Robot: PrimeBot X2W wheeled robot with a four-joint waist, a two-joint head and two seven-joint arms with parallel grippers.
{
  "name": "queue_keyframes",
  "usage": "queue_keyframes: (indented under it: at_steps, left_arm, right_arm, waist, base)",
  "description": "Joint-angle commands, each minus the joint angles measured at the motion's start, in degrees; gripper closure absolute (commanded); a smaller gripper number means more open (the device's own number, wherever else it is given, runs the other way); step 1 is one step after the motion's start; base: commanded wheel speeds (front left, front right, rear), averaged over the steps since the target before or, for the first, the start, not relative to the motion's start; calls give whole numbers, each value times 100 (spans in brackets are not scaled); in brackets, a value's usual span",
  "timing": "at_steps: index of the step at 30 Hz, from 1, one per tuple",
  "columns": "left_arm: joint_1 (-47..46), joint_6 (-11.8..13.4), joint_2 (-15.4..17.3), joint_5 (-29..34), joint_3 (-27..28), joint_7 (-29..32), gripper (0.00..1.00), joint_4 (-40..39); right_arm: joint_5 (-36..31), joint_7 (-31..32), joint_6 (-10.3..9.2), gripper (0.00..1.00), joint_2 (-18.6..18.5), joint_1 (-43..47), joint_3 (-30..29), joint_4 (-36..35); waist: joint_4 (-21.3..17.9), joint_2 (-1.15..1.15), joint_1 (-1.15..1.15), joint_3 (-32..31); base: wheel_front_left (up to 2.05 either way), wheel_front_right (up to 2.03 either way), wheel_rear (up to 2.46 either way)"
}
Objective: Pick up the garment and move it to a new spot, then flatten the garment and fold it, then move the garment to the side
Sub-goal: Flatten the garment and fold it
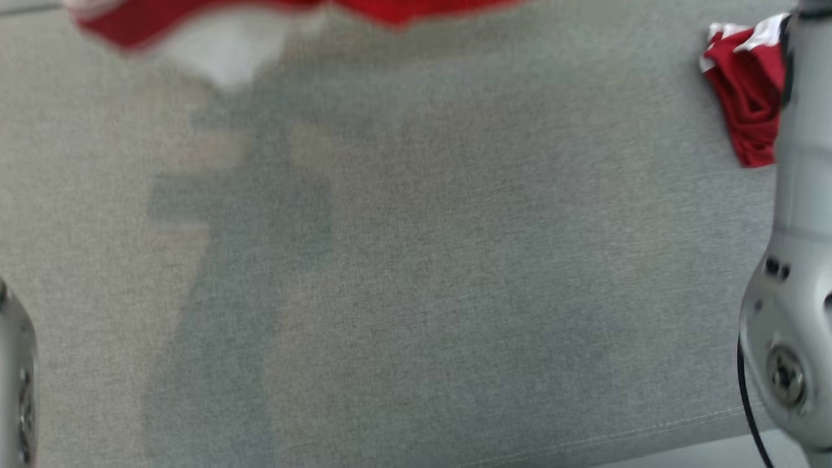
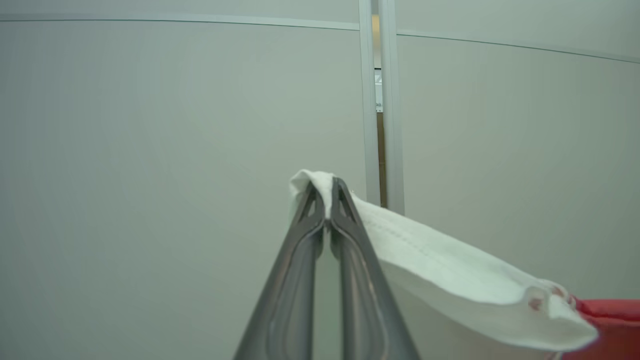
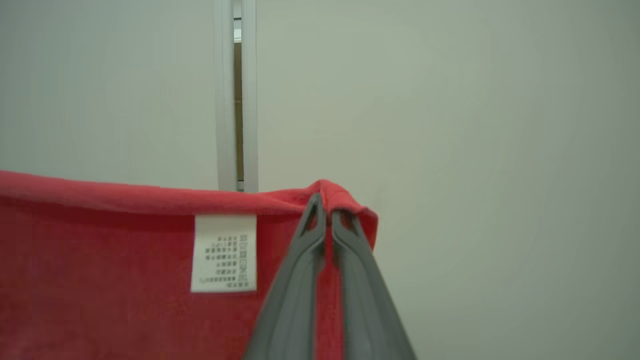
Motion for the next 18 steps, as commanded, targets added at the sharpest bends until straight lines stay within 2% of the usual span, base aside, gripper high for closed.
queue_keyframes:
  at_steps: [1,6,11,16,18]
  left_arm:
    - [-271,-55,-73,68,-76,-135,100,265]
    - [-725,-228,-369,75,-263,-714,100,1116]
    - [-56,-359,-543,-54,-312,-1325,100,1623]
    - [773,-512,-665,-189,-331,-1649,100,1876]
    - [1069,-574,-690,-235,-291,-1715,100,1819]
  right_arm:
    - [-229,-127,-2,100,-24,-323,-98,357]
    - [-1016,-666,-1,100,-19,-1180,-246,1593]
    - [-1210,-1250,-2,100,16,-936,-379,2505]
    - [-976,-1415,-3,100,46,-473,-540,2940]
    - [-846,-1423,-3,100,60,-300,-499,2753]
  waist:
    - [288,0,0,847]
    - [603,0,0,1416]
    - [753,0,0,1854]
    - [755,0,0,2026]
    - [737,0,0,2026]
  base:
    - [0,0,0]
    - [0,0,0]
    - [0,0,0]
    - [0,0,0]
    - [0,0,0]
